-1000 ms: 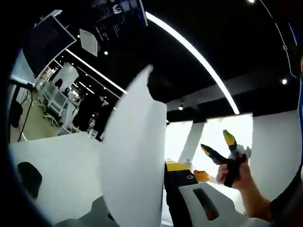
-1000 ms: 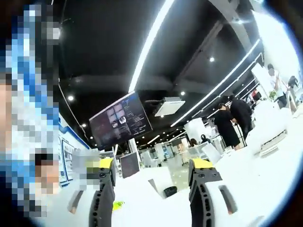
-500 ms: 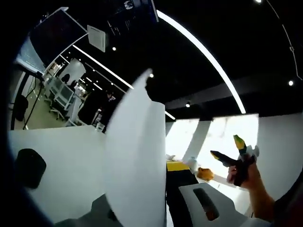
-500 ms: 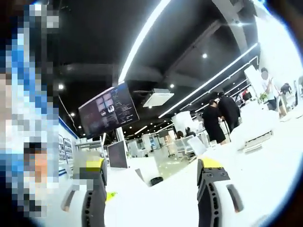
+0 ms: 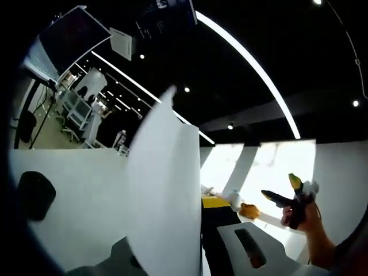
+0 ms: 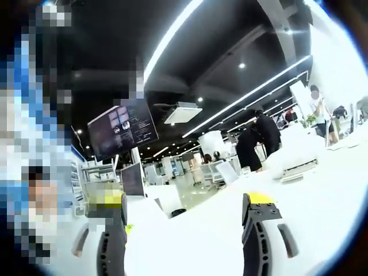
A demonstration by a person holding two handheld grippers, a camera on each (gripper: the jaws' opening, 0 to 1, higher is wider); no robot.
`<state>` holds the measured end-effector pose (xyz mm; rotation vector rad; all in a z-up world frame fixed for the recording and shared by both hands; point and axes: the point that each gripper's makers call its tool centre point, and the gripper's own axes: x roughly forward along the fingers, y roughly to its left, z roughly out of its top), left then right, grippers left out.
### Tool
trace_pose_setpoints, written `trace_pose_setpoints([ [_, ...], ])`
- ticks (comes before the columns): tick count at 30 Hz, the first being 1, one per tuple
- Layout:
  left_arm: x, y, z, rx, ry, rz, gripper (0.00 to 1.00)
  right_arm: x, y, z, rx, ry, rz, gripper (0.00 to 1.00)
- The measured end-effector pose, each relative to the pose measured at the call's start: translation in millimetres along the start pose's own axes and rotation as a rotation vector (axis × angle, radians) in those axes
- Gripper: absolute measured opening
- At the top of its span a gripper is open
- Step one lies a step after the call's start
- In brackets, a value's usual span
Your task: Organize the stack of printing papers by aligning and flattening the scattered papers on the table
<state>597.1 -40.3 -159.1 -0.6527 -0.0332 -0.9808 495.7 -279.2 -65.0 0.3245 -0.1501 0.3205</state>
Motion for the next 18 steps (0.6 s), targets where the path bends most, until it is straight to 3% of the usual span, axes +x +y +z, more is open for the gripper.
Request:
trace_pose_setpoints([
  [18,0.5,4.4,-5.7,-0.015,0.014,-0.001,0.06,-32.8,-31.5,-10.4,0.002,0.017,-0.098,0.80],
])
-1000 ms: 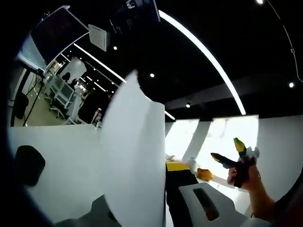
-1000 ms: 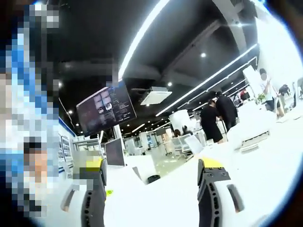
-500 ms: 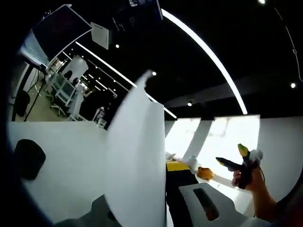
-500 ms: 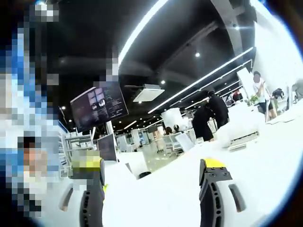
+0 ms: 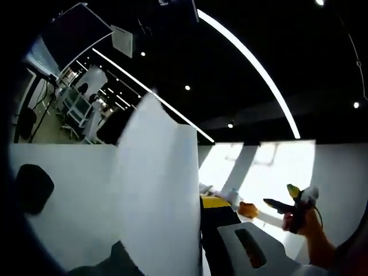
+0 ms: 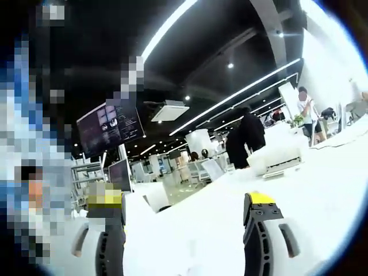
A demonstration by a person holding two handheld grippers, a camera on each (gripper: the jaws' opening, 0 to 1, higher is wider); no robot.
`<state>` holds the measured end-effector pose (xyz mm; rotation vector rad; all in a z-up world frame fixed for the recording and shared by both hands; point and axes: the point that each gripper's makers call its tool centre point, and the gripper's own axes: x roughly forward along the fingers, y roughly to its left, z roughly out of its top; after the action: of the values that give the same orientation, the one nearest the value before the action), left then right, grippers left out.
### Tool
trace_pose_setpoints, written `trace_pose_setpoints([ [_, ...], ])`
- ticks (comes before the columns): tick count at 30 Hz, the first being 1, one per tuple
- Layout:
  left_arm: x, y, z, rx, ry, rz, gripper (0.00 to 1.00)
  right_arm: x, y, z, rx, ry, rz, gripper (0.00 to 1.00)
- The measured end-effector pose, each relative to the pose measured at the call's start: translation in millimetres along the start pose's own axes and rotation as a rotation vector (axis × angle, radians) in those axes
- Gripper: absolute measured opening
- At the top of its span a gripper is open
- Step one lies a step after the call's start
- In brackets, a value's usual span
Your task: Organize the stack of printing papers by aligning and flattening the scattered papers on the table
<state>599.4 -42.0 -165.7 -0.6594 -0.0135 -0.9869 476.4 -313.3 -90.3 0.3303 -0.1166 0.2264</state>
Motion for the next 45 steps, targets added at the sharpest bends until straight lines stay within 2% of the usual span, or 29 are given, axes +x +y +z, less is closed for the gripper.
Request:
trace_pose_setpoints([
  [16,-4.5,2.9,-2.8,-0.022,0.000,0.008,0.06,-14.9,-19.0,-12.0,0.012,0.020,-0.060,0.80],
  [21,-5.3,3.1,-4.9,-0.030,0.001,0.010,0.06,-16.7,-32.0,-13.6,0.010,0.023,-0.082,0.80],
  [30,-7.7,7.9,-6.1,-0.044,-0.002,0.023,0.06,-20.5,-47.4,-28.3,0.014,0.052,-0.128,0.80],
  [45,-9.6,13.2,-7.8,-0.076,-0.011,0.038,0.06,-28.6,-63.6,-41.5,0.013,0.073,-0.178,0.80],
])
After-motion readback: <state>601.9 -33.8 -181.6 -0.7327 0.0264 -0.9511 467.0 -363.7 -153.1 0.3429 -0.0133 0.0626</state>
